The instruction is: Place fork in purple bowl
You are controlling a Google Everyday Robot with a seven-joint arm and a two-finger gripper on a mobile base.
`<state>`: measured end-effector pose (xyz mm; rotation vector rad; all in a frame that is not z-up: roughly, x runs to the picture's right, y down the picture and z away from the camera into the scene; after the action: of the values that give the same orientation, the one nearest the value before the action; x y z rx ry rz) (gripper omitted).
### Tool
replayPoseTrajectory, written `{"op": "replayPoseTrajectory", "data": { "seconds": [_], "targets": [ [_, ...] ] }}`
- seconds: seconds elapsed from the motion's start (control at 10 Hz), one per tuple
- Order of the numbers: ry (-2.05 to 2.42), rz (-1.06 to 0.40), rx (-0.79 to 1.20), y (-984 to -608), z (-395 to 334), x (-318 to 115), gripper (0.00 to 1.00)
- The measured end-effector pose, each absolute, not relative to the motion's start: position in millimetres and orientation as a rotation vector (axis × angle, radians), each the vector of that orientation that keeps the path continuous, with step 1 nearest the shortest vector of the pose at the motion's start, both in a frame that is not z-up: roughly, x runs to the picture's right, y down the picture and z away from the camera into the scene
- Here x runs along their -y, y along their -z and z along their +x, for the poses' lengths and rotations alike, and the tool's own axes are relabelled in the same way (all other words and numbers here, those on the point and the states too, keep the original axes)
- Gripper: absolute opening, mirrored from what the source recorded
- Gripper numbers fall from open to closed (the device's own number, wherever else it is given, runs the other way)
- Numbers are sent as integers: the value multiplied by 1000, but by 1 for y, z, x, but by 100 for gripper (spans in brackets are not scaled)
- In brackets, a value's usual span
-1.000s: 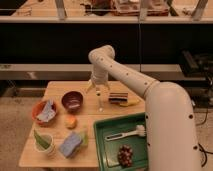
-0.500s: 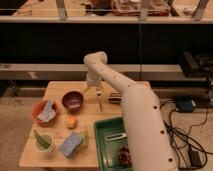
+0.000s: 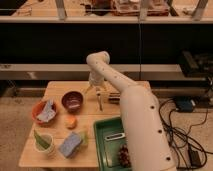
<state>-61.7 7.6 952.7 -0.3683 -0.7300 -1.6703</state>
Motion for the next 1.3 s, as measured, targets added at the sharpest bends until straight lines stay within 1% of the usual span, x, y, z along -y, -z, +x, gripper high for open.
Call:
{"op": "replayPoseTrajectory", "data": {
  "seconds": [0.3, 0.7, 0.8, 0.9, 1.0, 1.3],
  "targets": [
    [1669, -365, 733, -964, -68, -21, 79],
    [1647, -383, 724, -976, -60, -27, 78],
    [1641, -391, 730, -980, -62, -31, 72],
    [1630, -405, 738, -984, -60, -35, 62],
    [1624, -416, 743, -986, -57, -37, 58],
    [1618, -424, 749, -989, -56, -40, 58]
  ]
}}
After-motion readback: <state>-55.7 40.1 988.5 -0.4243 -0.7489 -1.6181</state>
